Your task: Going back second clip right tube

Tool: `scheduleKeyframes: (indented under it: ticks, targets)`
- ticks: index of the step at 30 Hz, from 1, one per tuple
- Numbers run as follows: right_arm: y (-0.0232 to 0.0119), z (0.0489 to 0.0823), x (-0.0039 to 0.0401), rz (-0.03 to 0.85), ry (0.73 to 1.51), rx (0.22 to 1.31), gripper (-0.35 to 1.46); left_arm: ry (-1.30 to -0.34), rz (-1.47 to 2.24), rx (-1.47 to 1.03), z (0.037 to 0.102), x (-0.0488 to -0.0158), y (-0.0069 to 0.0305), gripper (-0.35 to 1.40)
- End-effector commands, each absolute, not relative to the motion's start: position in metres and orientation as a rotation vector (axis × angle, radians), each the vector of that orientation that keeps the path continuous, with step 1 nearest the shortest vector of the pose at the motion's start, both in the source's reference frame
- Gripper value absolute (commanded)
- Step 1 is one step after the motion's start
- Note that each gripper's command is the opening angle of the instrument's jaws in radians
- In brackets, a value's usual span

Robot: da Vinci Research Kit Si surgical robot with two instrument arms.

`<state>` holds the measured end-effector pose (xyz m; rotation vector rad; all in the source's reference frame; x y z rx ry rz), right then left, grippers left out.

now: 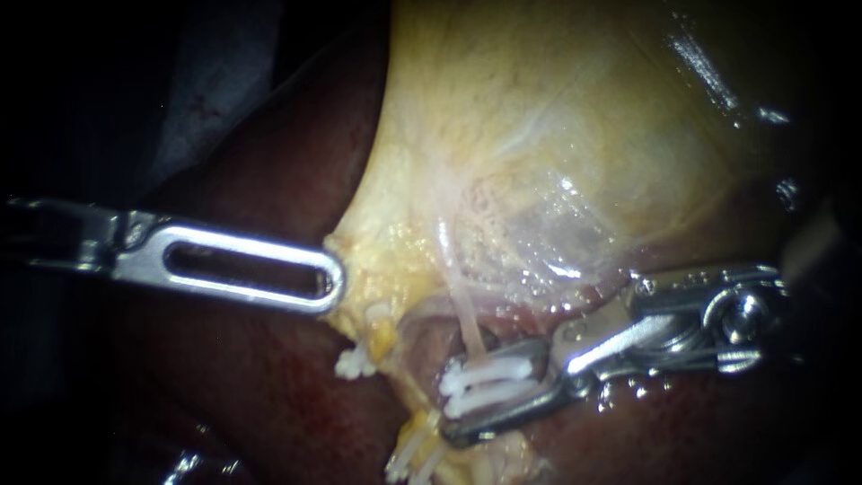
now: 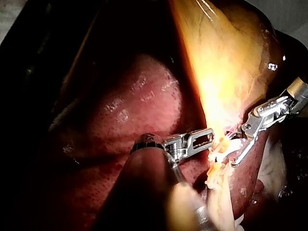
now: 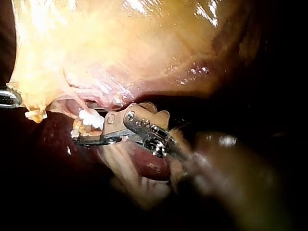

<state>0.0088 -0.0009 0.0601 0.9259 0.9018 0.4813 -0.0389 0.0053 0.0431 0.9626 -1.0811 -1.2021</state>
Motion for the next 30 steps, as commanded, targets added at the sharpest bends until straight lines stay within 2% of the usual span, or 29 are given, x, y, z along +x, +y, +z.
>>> scheduleKeyframes:
  ticks: [1, 9, 17, 30]
  targets:
    - [-0.0009, 0.0602, 0.0088, 0.477, 0.907, 0.924, 0.52, -1.081, -1.202, 0.963, 0.0431, -0.0389, 0.0053, -0.35]
    - [-0.0008, 0.0602, 0.0088, 0.385, 0.948, 0.871, 0.54, -1.081, -1.202, 0.963, 0.0431, -0.0389, 0.0053, -0.35]
    - [-0.0005, 0.0601, 0.0085, 0.392, 0.965, 0.822, 0.57, -1.081, -1.202, 0.963, 0.0431, -0.0389, 0.0053, -0.35]
    - [-0.0007, 0.0601, 0.0087, 0.394, 0.966, 0.818, 0.58, -1.081, -1.202, 0.963, 0.0431, -0.0389, 0.0053, -0.35]
